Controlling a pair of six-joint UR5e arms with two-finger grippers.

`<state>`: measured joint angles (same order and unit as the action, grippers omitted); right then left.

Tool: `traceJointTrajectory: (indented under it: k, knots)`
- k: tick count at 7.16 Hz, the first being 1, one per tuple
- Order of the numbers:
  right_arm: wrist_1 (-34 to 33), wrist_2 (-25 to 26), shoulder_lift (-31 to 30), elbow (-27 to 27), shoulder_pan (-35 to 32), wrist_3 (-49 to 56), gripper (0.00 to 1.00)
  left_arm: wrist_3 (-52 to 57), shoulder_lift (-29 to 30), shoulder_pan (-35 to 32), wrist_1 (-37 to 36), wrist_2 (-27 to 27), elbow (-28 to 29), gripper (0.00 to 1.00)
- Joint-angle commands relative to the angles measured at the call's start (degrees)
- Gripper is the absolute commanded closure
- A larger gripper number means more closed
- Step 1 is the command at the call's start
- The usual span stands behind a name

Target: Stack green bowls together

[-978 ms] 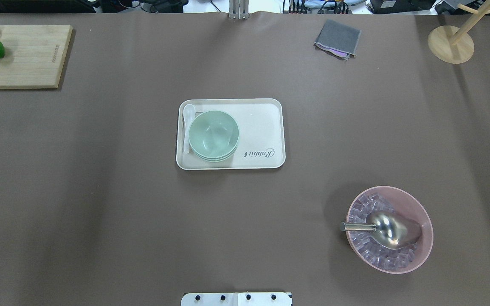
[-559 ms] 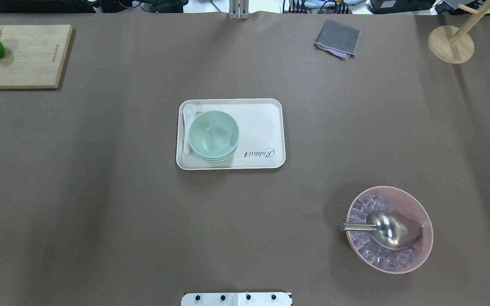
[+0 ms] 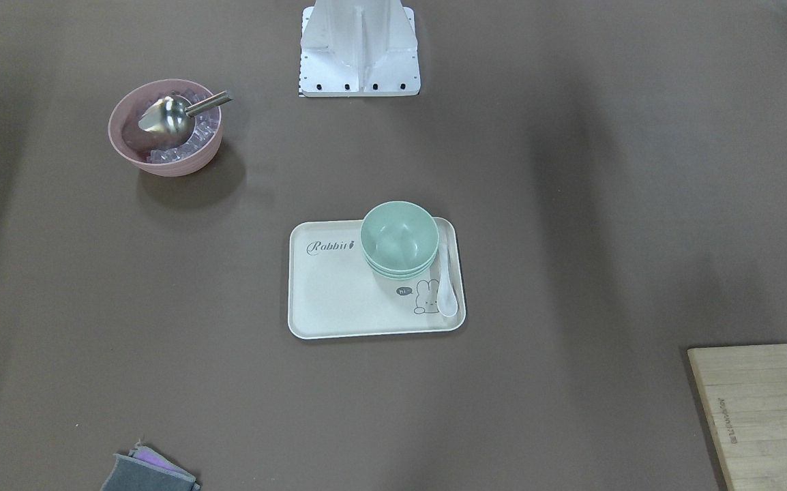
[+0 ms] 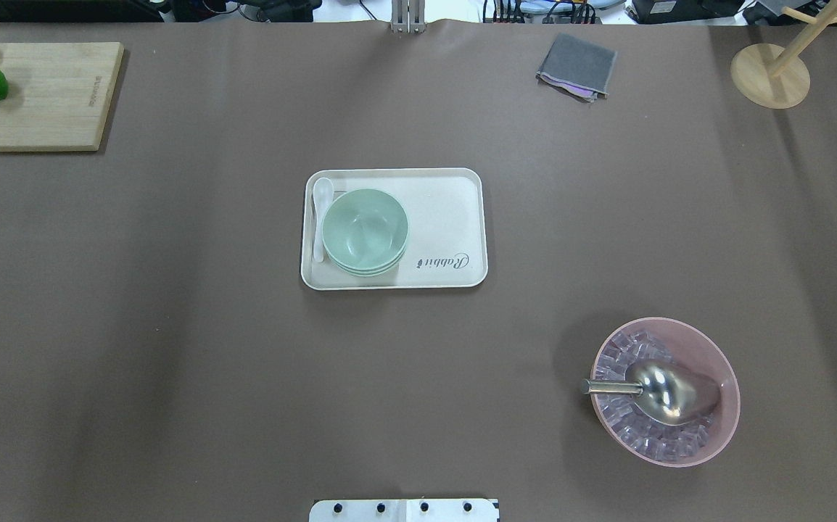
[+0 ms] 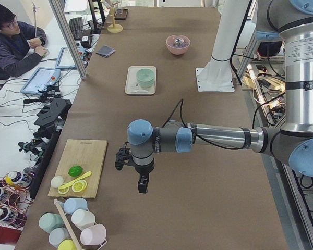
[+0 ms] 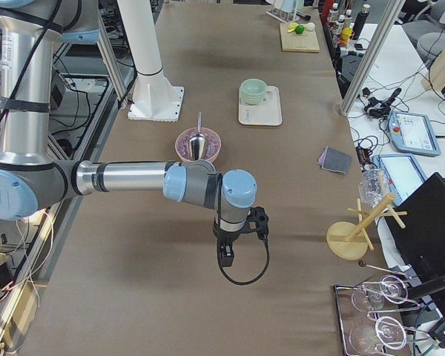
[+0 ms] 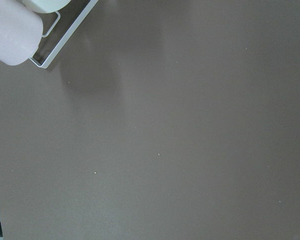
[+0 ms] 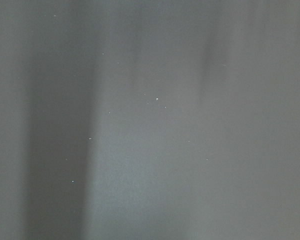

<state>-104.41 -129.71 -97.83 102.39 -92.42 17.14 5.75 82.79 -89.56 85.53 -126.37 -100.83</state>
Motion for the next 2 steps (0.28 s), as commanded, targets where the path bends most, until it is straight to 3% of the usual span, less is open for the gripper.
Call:
traceJointTrajectory:
  k: [1, 2]
  knots:
    - [0.0, -0.63, 0.01, 0.09, -0.04, 0.09, 0.0, -0.04, 0.0, 0.0, -0.01, 0.07, -0.07, 0.02]
    - [0.0, -0.63, -0.08, 0.09, -0.04, 0.09, 0.0, -0.04, 0.0, 0.0, -0.01, 0.07, -0.59, 0.02]
